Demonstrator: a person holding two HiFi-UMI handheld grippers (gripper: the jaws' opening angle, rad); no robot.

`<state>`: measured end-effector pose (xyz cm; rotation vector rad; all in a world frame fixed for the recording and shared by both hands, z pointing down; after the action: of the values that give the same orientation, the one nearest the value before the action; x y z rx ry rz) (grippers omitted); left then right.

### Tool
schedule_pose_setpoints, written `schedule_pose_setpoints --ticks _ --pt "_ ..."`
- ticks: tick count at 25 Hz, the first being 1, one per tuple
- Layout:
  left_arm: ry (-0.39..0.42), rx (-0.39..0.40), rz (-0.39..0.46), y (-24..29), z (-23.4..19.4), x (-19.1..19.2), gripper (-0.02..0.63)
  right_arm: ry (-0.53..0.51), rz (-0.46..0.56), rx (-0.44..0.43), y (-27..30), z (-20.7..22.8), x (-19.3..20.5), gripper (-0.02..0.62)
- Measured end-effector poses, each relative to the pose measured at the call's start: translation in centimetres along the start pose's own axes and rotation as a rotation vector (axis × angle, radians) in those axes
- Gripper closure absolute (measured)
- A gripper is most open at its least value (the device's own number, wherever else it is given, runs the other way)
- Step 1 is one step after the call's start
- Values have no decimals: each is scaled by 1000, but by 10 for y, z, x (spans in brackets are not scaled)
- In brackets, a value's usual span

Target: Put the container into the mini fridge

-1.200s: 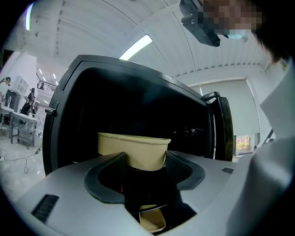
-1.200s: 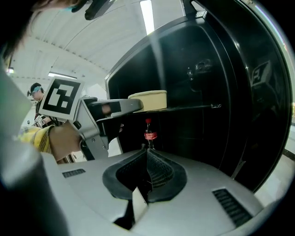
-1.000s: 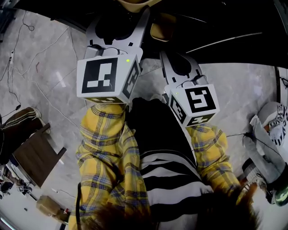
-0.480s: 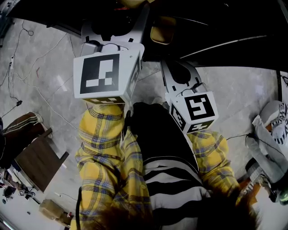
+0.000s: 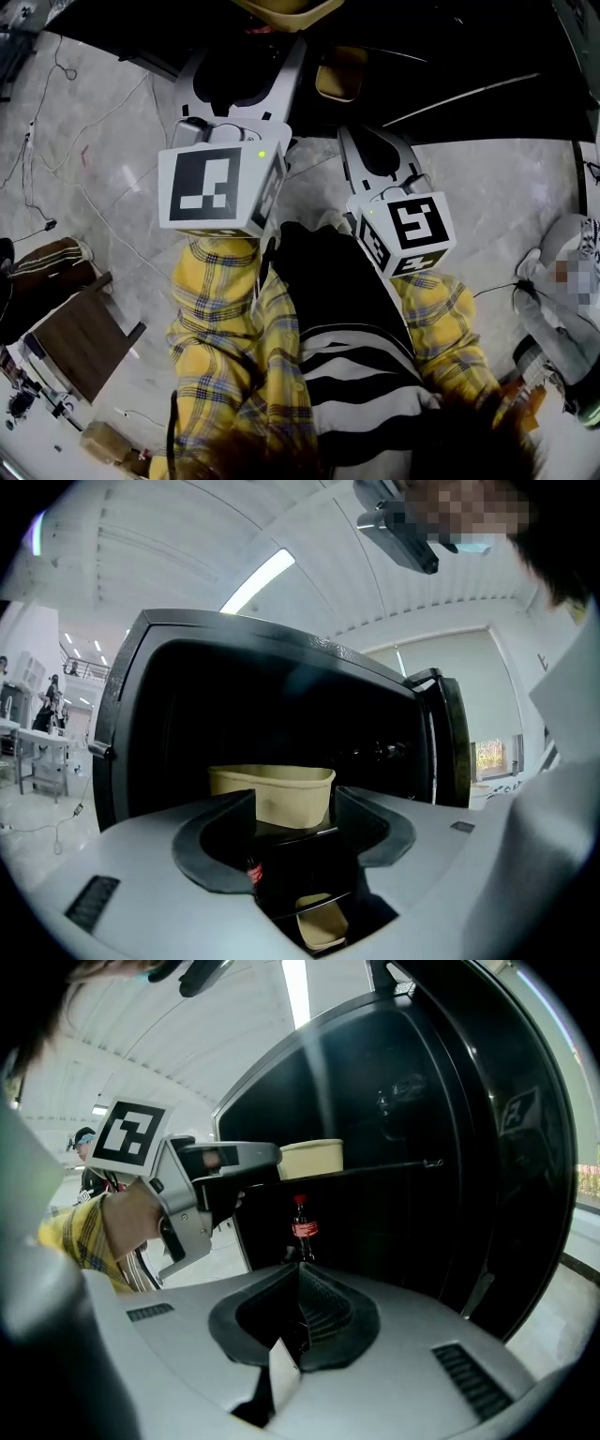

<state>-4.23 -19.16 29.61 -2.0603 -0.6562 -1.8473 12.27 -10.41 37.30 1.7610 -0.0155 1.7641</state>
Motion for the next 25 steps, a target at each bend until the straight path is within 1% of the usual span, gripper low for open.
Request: schedule_pose_setpoints --ticks 4,7,9,15,20,25 --pt "-36 -19 0 -19 -3 4 331 -8 13 11 -6 0 -6 568" --pt "-90 -36 12 -34 -6 5 348 -16 24 17 -9 -2 -11 568" --pt "-109 -42 9 -43 -6 6 357 -20 29 21 -12 -3 -14 568" --pt "-129 -56 13 -62 -13 8 414 -37 58 38 -18 -1 -24 568" --pt "-134 -54 -20 -75 -15 17 463 -42 76 50 -20 1 -29 568" --pt "-128 -40 -65 -85 -11 28 471 -52 90 47 -20 -2 -35 568"
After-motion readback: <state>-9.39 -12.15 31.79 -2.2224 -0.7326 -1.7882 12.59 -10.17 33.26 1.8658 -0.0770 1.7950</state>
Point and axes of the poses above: the fingertips, and each gripper's own axes: y forward along the fingers, z to its right, x out of its underside, the point moved 10 cm from there along -y, backward along the fingers, and after that the axes turned 6 degrees about -y, right-handed, at the moved point
